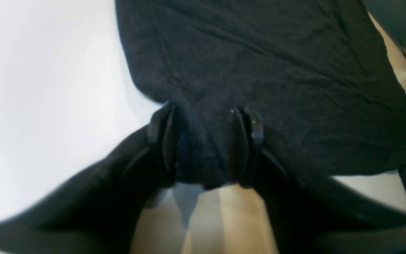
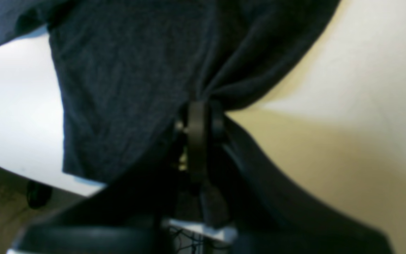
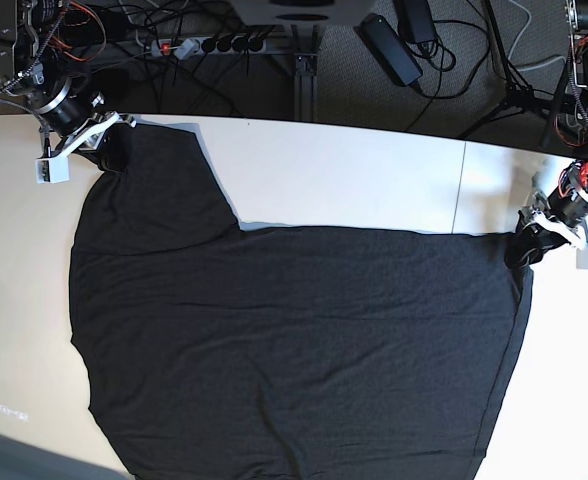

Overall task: Fold the T-shirt properly
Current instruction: 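Grasp the black shirt's shoulder corners with both grippers, then lift the shoulders with both grippers and fold them over toward the hem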

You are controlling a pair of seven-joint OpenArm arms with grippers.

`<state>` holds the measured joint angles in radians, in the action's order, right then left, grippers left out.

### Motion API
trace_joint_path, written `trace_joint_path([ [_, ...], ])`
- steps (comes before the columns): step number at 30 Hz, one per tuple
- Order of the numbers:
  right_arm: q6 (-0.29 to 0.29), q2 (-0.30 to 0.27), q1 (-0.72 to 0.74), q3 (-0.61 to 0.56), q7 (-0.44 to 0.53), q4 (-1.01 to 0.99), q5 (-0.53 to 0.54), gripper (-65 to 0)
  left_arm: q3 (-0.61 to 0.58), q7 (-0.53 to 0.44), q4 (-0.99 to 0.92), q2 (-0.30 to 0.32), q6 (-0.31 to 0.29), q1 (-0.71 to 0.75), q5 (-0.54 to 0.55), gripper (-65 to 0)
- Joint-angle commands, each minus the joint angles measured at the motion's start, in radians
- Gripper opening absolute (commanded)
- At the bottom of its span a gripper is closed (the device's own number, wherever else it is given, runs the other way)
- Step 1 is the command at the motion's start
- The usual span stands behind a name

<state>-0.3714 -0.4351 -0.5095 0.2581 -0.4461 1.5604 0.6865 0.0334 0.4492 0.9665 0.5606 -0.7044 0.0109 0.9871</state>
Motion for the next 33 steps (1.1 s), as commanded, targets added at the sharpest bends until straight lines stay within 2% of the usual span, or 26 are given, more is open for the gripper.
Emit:
trace_joint_path([
  [1, -0.037, -0.011, -0.009, 0.000, -0.044, 0.000, -0.032, -65.0, -0.014, 0.097, -0.010, 0.000, 0.020, 0.020, -0.086, -49.3],
  [3, -0.037, -0.011, -0.009, 0.000, -0.044, 0.000, -0.032, -65.0, -0.014, 0.077, -0.010, 0.005, 0.019, 0.019, -0.089, -65.0],
  [7, -0.037, -0.011, -0.005, 0.001, -0.051, 0.003, -0.032, -65.0, -0.003, 0.071, -0.010, 0.011, 0.006, 0.008, -0.172, -65.0],
  [9, -0.037, -0.011, -0.001, 0.006, -0.072, 0.008, -0.032, -65.0, 0.017, 0.078, -0.006, 0.015, 0.006, 0.006, -0.141, -65.0],
  [14, -0.039, -0.011, -0.024, 0.055, -0.194, 0.035, 0.019, -65.0, 0.053, 0.208, 0.055, 0.058, 0.006, 0.025, -0.043, -65.0],
  [18, -0.107, -0.011, -0.092, 0.142, -0.195, 0.043, 0.111, -65.0, 0.053, 0.241, 0.142, 0.099, 0.006, 0.112, -0.004, -65.0],
  [22, -0.151, -0.011, -0.120, 0.232, -0.203, 0.043, 0.204, -65.0, 0.059, 0.229, 0.243, 0.121, 0.006, 0.169, 0.029, -65.0],
  [25, -0.165, -0.014, -0.114, 0.280, -0.226, 0.063, 0.257, -65.0, 0.108, 0.235, 0.315, 0.122, 0.006, 0.168, 0.035, -65.0],
  [28, -0.168, -0.039, -0.093, 0.312, -0.245, 0.125, 0.264, -65.0, 0.156, 0.247, 0.377, 0.137, 0.006, 0.143, 0.049, -65.0],
  [33, -0.168, -0.135, -0.051, 0.333, -0.248, 0.193, 0.245, -65.0, 0.163, 0.274, 0.389, 0.194, 0.006, 0.075, 0.071, -65.0],
])
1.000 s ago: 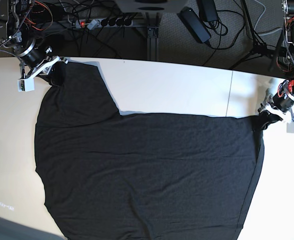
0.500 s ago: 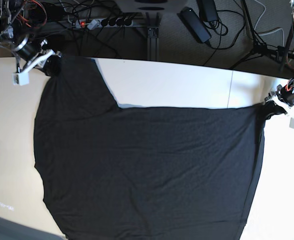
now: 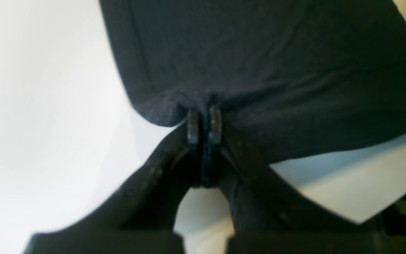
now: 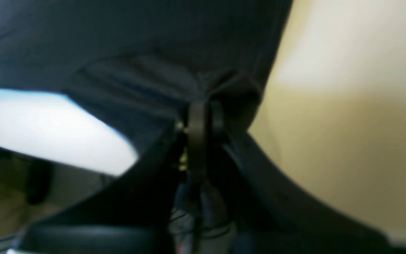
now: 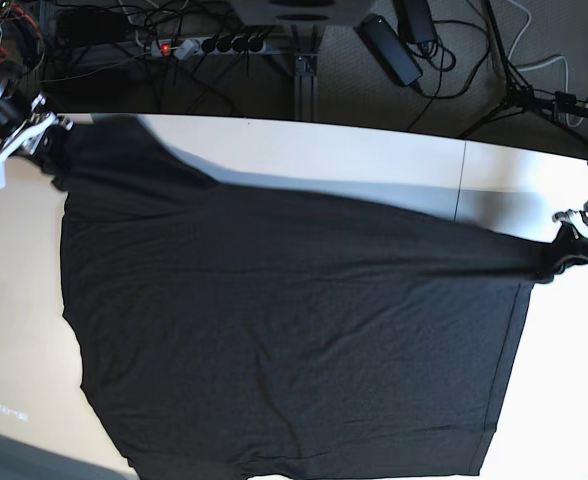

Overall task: Fold the T-shirt properly
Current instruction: 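Lift the shoulders with both grippers and fold them over toward the hem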

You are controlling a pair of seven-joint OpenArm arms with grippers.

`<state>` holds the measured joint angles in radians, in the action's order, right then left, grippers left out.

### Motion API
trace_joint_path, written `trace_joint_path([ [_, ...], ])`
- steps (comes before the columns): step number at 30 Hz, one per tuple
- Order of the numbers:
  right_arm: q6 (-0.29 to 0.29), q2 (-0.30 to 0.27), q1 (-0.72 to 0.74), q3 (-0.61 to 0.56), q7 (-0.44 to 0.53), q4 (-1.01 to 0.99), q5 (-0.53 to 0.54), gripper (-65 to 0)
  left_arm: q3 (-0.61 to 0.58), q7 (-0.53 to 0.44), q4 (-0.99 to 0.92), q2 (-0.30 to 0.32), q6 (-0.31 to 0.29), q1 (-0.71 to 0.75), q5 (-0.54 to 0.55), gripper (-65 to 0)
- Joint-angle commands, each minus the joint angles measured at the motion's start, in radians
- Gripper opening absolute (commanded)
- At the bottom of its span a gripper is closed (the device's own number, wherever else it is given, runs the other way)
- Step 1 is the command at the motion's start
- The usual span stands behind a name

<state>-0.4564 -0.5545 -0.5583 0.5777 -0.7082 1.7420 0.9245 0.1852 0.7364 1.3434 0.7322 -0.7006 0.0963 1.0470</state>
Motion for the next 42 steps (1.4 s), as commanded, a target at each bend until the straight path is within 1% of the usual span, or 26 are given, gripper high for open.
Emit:
trace_joint_path([
  [1, -0.083, -0.035, 0.014, 0.014, 0.015, 0.013, 0.008, -65.0, 0.011, -0.014, 0.011, 0.031, 0.002, -0.021, 0.011, -65.0],
  [7, -0.083, -0.117, 0.130, 0.013, 0.011, 0.012, 0.007, -65.0, 0.010, -0.014, 0.003, 0.047, 0.002, -0.084, 0.007, -65.0],
  [12, -0.084, -0.171, 0.197, 0.002, 0.011, 0.000, 0.007, -65.0, -0.008, -0.035, -0.064, 0.046, 0.002, -0.150, -0.006, -65.0],
  [15, -0.084, -0.192, 0.253, -0.024, 0.012, -0.031, 0.007, -65.0, -0.071, -0.092, -0.134, 0.046, 0.002, -0.211, -0.051, -65.0],
  [17, -0.084, -0.206, 0.302, -0.067, 0.013, -0.062, -0.005, -65.0, -0.132, -0.129, -0.179, 0.046, 0.002, -0.265, -0.092, -65.0],
  [19, -0.083, -0.219, 0.358, -0.130, 0.024, -0.100, -0.040, -65.0, -0.186, -0.138, -0.214, 0.045, 0.002, -0.325, -0.109, -65.0],
  [23, -0.083, -0.220, 0.476, -0.240, 0.028, -0.180, -0.058, -65.0, -0.258, -0.134, -0.269, 0.039, 0.002, -0.414, -0.109, -65.0],
  [27, -0.084, -0.221, 0.615, -0.325, 0.031, -0.265, -0.096, -65.0, -0.293, -0.134, -0.310, 0.015, 0.002, -0.480, -0.134, -65.0],
  [29, -0.083, -0.221, 0.690, -0.374, 0.031, -0.310, -0.108, -65.0, -0.299, -0.132, -0.333, -0.004, 0.002, -0.515, -0.137, -65.0],
  [34, -0.084, -0.218, 0.866, -0.526, 0.031, -0.422, -0.123, -65.0, -0.299, -0.133, -0.403, -0.051, 0.002, -0.595, -0.186, -65.0],
  [37, -0.083, -0.208, 0.950, -0.613, 0.032, -0.465, -0.142, -65.0, -0.299, -0.136, -0.465, -0.074, 0.002, -0.632, -0.199, -65.0],
  [40, -0.083, -0.191, 1.023, -0.676, 0.045, -0.506, -0.171, -65.0, -0.299, -0.152, -0.521, -0.097, 0.002, -0.671, -0.205, -65.0],
  [42, -0.083, -0.172, 1.067, -0.700, 0.060, -0.540, -0.208, -65.0, -0.299, -0.178, -0.559, -0.111, 0.002, -0.698, -0.248, -65.0],
])
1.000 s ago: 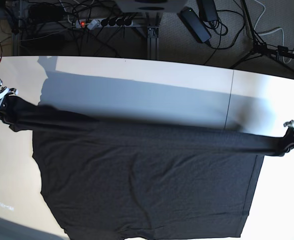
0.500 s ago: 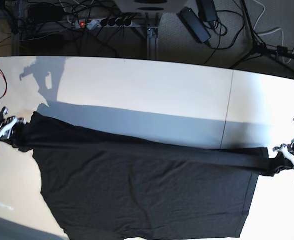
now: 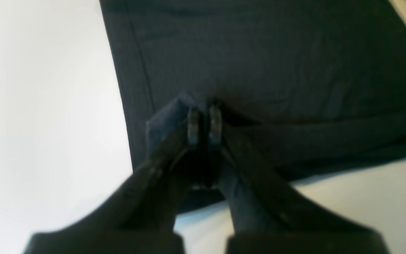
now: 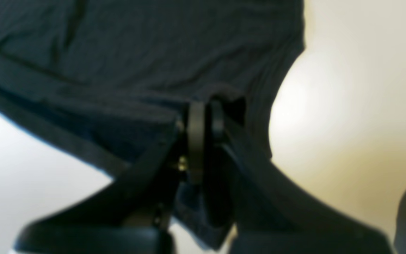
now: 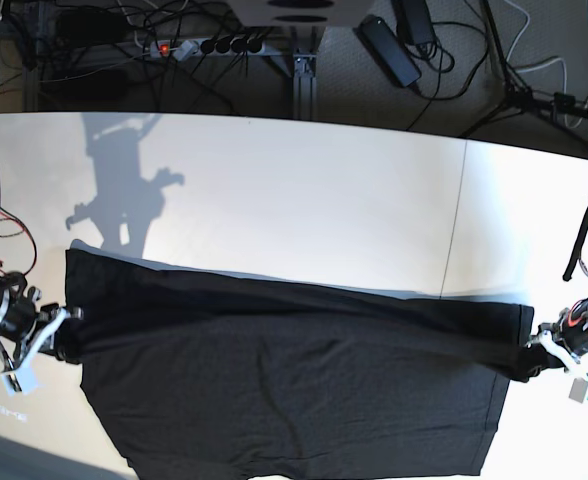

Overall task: Fold the T-shirt properly
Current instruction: 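Lift the shoulders with both grippers and fold them over toward the hem, then lower the folded edge and regrasp the shirt edge with both grippers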

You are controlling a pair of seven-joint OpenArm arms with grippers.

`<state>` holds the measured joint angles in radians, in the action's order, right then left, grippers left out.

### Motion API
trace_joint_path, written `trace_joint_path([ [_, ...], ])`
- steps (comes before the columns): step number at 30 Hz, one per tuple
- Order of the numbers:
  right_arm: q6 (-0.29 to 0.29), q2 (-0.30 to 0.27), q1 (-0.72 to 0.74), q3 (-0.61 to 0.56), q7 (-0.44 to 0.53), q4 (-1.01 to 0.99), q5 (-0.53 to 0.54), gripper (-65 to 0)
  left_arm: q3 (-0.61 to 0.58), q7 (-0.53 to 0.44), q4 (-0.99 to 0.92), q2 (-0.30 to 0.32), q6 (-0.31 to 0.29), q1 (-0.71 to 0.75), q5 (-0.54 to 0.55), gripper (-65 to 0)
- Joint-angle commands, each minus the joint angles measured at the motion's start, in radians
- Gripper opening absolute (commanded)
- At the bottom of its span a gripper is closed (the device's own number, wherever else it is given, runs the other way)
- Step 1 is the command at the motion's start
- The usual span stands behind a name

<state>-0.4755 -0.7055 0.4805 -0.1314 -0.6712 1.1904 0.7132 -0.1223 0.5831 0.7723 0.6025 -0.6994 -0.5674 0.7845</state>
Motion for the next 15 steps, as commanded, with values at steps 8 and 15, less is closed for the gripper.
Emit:
trace_joint_path([
  [8, -0.064, 0.081, 0.144, -0.028, 0.089, -0.165, -0.121, -65.0, 0.008, -0.117, -0.080, 0.006, 0.001, -0.083, -0.063, -65.0],
  [15, -0.063, 0.130, 0.159, -0.028, 0.130, -0.213, -0.131, -65.0, -0.026, -0.163, -0.082, 0.007, 0.001, -0.084, -0.091, -65.0],
])
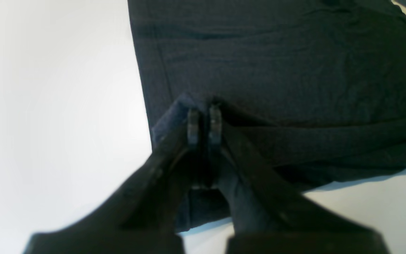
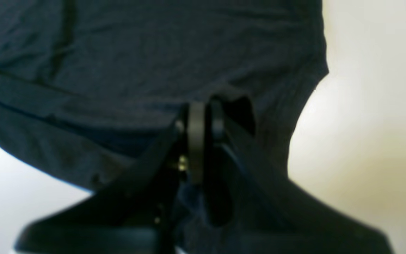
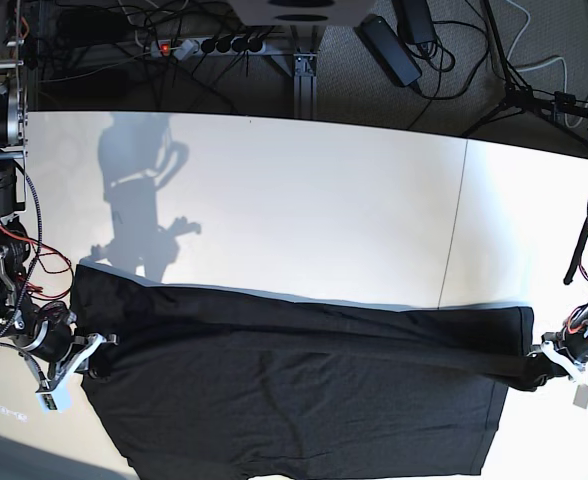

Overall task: Fold the T-shirt properly
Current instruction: 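Lower the folded edge and regrasp the shirt edge with both grippers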

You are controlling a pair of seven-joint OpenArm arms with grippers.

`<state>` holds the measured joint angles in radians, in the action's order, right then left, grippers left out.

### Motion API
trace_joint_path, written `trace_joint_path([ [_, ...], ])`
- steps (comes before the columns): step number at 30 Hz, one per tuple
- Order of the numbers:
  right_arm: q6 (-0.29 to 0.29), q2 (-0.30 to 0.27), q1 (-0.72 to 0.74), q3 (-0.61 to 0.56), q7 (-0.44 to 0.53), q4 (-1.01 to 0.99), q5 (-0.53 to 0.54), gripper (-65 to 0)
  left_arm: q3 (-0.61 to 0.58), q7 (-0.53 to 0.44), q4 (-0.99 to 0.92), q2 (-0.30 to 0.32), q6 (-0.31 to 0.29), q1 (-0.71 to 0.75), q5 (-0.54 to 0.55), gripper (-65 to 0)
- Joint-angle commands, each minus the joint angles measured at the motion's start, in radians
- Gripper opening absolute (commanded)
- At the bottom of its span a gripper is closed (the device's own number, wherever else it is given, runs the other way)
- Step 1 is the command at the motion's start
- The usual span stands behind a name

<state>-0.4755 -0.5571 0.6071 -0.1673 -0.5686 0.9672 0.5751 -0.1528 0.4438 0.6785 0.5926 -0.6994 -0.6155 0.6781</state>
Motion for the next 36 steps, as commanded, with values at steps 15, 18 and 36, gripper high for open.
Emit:
trace_joint_path([
  [15, -0.063, -0.018, 0.033, 0.011, 0.134, 0.013, -0.018, -21.0, -0.090, -0.148, 0.013, 0.014, 0.001, -0.099, -0.109, -30.3],
  [18, -0.063, -0.005, 0.032, 0.011, 0.131, 0.007, -0.031, -32.4, -0.090, -0.148, 0.012, -0.001, 0.001, -0.117, -0.176, -47.5],
  [36, -0.060, 0.076, -0.063, 0.011, 0.127, -0.189, -0.182, -65.0, -0.090, -0.090, -0.208, -0.201, 0.217, -0.054, -0.405, -65.0],
])
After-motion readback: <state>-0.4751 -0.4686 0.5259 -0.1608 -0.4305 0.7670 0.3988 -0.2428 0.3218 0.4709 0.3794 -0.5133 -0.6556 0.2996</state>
